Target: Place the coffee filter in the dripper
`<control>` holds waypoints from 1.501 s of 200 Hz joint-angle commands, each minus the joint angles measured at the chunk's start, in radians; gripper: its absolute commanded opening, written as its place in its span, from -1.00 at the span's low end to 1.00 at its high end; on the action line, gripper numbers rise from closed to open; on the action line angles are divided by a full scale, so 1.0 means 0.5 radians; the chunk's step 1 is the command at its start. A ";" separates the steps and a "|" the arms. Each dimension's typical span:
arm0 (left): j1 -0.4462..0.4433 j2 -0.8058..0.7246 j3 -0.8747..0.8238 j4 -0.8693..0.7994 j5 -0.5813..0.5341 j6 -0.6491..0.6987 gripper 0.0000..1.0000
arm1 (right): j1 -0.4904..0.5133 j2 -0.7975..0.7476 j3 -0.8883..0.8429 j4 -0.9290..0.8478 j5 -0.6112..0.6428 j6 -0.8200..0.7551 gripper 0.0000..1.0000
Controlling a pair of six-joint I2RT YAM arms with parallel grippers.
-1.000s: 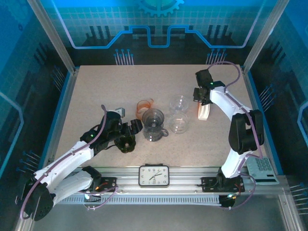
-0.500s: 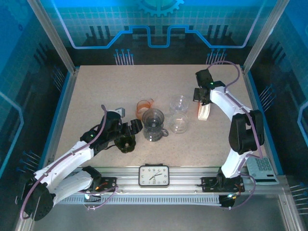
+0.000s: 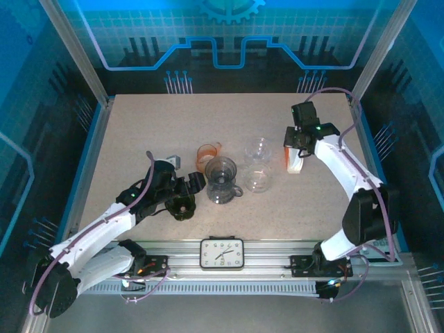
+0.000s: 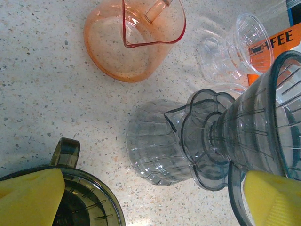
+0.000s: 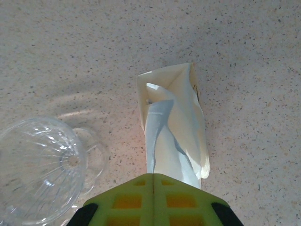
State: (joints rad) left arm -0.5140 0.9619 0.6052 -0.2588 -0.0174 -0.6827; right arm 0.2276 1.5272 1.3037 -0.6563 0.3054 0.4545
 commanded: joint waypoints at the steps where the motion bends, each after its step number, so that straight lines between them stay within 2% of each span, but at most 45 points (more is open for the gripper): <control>1: 0.013 -0.003 0.067 -0.070 0.034 -0.041 0.98 | 0.045 -0.177 -0.033 -0.062 -0.075 -0.019 -1.00; 50: 0.014 -0.024 0.191 -0.178 0.048 -0.039 0.98 | 0.094 -0.499 -0.069 -0.123 -0.268 -0.066 -1.00; 87: 0.029 -0.062 0.338 -0.332 0.021 0.033 0.98 | 0.187 -0.695 -0.044 -0.133 -0.637 -0.197 -1.00; 124: 0.058 -0.008 0.472 -0.485 0.082 0.066 0.94 | 0.391 -0.712 0.091 -0.273 -0.933 -0.300 -1.00; 147: 0.075 0.048 0.548 -0.572 0.110 0.096 0.93 | 0.547 -0.673 0.180 -0.375 -0.998 -0.342 -1.00; 165: 0.082 0.086 0.594 -0.613 0.129 0.137 0.93 | 0.645 -0.638 0.261 -0.450 -1.009 -0.361 -1.00; 189: 0.089 0.134 0.644 -0.672 0.133 0.169 0.84 | 0.748 -0.563 0.382 -0.543 -1.000 -0.375 -1.00; 280: 0.133 0.116 0.695 -0.654 0.323 0.204 0.94 | 1.033 -0.065 0.910 -0.959 -0.808 -0.436 -1.00; 300: 0.148 0.113 0.692 -0.643 0.390 0.211 0.89 | 1.085 0.080 1.052 -1.061 -0.756 -0.462 -1.00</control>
State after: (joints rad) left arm -0.4541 1.0286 0.9234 -0.5720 0.1074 -0.6006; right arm 0.7334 1.5017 1.7443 -1.0836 -0.1127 0.2531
